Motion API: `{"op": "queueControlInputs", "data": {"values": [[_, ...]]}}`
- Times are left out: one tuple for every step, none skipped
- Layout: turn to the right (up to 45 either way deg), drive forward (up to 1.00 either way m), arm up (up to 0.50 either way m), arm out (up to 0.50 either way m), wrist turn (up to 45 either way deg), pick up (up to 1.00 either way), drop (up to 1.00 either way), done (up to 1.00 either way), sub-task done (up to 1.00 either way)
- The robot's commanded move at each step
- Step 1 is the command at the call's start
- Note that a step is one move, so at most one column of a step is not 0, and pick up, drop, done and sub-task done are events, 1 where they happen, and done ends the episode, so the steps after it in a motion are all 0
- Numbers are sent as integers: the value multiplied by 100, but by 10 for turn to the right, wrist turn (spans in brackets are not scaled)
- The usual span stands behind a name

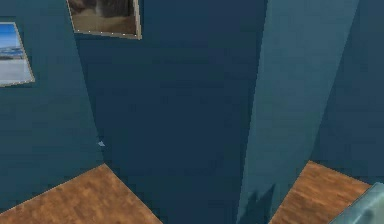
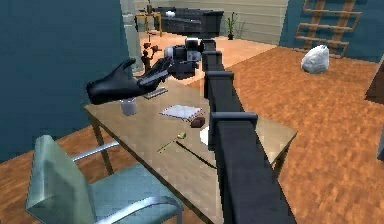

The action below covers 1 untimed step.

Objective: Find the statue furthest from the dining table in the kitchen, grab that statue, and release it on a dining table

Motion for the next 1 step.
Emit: {"op": "queueControlInputs", "data": {"values": [[0,0,0,0,390,0,0,0,0]]}}
